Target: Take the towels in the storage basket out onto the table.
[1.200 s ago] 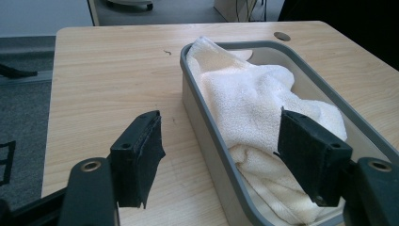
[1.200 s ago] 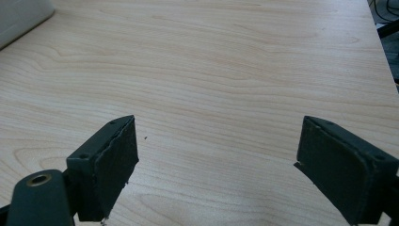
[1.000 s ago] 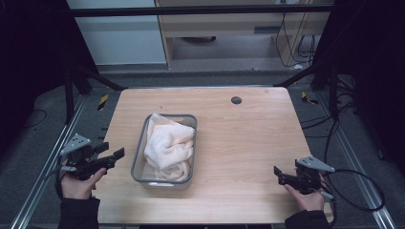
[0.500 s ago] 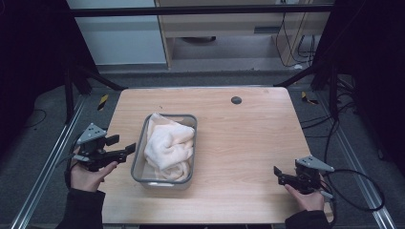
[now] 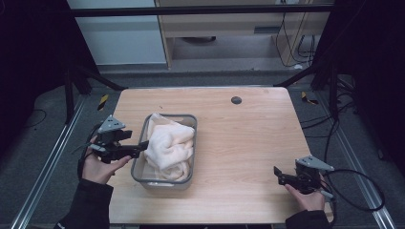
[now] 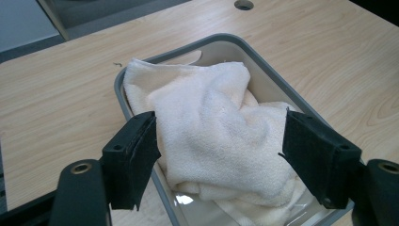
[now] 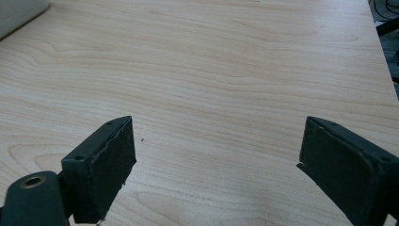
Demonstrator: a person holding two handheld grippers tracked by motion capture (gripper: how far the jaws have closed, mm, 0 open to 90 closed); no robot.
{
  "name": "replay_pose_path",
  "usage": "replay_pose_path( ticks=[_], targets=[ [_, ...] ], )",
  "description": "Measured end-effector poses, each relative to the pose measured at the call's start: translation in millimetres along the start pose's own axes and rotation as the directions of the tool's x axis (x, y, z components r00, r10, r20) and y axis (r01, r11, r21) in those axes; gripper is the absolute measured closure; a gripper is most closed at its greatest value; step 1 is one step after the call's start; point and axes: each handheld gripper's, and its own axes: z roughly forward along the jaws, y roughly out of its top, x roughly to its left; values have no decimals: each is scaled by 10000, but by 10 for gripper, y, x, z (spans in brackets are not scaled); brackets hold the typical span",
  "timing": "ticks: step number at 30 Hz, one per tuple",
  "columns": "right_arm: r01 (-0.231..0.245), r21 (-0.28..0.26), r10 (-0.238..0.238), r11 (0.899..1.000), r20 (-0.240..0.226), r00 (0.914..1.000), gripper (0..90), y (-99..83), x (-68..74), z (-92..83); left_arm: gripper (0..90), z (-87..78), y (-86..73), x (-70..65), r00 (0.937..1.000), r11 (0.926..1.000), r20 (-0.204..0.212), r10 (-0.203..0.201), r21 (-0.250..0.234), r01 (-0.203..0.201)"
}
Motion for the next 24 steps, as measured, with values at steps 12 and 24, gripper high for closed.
replay_pose_path(
  ticks=[12,24],
  targets=[
    [90,115,-90,9999,-27,10000,104,-4,-2,12,252,232,121,-109,9995,9965,197,258,792,-273],
    [97,216,-95,9997,-73,9999,97,-6,-5,22,209,491,172,-183,9994,9875,133,316,1542,-333]
  ],
)
